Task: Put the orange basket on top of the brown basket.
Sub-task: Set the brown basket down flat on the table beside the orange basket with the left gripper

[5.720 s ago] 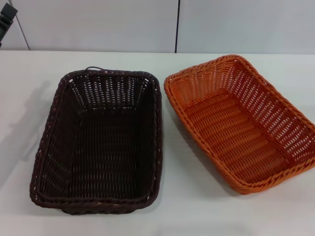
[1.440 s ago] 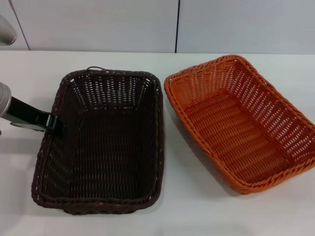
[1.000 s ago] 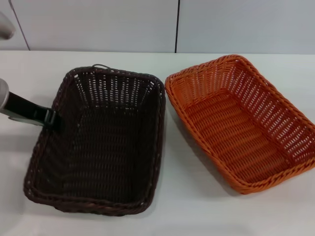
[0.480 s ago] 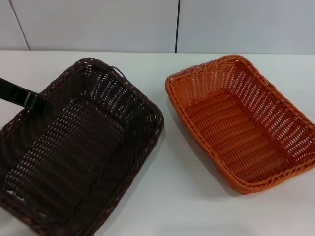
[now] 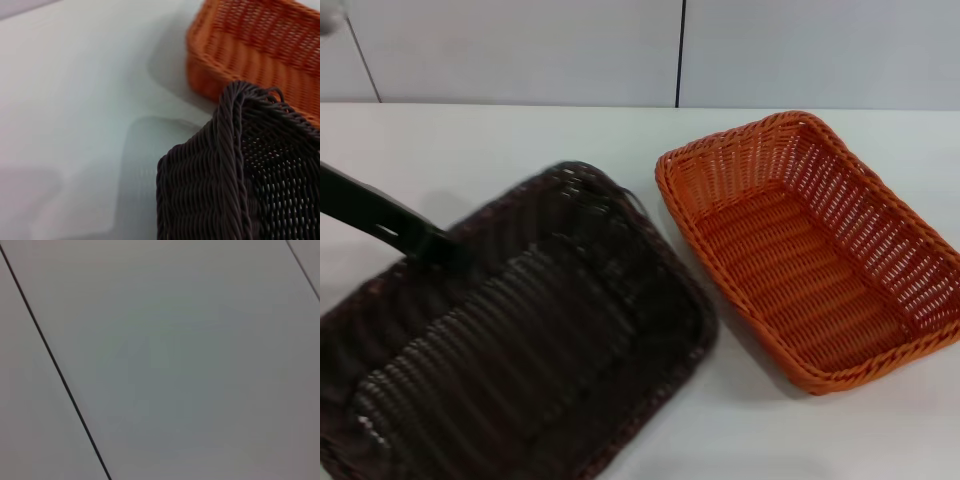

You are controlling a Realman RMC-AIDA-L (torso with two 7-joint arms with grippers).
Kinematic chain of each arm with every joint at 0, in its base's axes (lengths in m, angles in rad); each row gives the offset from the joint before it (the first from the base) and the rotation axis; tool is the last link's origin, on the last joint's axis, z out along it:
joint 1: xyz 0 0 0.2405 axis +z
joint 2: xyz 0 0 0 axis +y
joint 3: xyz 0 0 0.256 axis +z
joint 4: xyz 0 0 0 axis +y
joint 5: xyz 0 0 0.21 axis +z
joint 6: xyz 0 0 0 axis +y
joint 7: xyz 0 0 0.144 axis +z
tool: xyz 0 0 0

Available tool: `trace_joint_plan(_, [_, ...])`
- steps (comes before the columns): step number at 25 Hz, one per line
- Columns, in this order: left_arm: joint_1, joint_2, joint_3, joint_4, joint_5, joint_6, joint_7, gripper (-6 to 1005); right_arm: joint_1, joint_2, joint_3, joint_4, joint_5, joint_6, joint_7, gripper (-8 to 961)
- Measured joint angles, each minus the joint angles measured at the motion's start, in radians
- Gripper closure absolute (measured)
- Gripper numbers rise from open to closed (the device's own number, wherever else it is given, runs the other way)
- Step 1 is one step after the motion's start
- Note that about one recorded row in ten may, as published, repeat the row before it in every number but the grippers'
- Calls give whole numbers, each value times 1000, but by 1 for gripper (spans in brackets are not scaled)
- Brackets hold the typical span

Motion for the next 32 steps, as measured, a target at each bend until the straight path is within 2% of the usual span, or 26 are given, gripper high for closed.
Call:
trace_joint_plan(2, [-18, -19, 0, 42, -5, 7, 19, 800, 1, 1, -1, 1, -2, -5, 1, 195])
trace_joint_plan(3, [-41, -41, 1, 98, -7, 25, 37, 800, 1, 2, -1, 2, -4, -6, 1, 195])
trace_joint_plan(4, [-41, -41, 1, 98, -7, 25, 37, 799, 1, 2, -1, 2, -4, -6, 1, 195])
trace_joint_plan(6, [-64, -57, 2, 159, -13, 51, 51, 798, 0, 2, -2, 1, -5, -7, 2, 195])
trace_joint_plan(8, [-87, -65, 12, 223, -27, 85, 61, 796, -2, 2, -3, 2, -6, -10, 4, 195])
trace_joint_plan(13, [-133, -67, 48, 369, -121, 208, 65, 793, -4, 4, -13, 6, -10, -11, 4, 195])
trace_joint_plan(16, [-149, -67, 50, 399, -155, 236, 67, 791, -6, 7, -29, 6, -11, -12, 4, 195])
trace_joint_plan(18, [-166, -69, 51, 435, -229, 282, 65, 789, -10, 11, -31, 7, -11, -12, 5, 195])
trace_joint_plan(20, [-166, -69, 51, 435, -229, 282, 65, 788, -14, 14, -31, 7, -11, -12, 6, 195])
trace_joint_plan(23, [-172, -65, 47, 474, -311, 318, 69, 786, -23, 16, -31, 7, -12, -12, 7, 195])
trace_joint_plan(28, [-157, -57, 48, 476, -308, 282, 84, 783, -30, 17, -31, 7, -12, -12, 7, 195])
trace_joint_plan(32, [-128, -63, 39, 451, -348, 276, 96, 780, -25, 15, -32, 7, -12, -12, 7, 195])
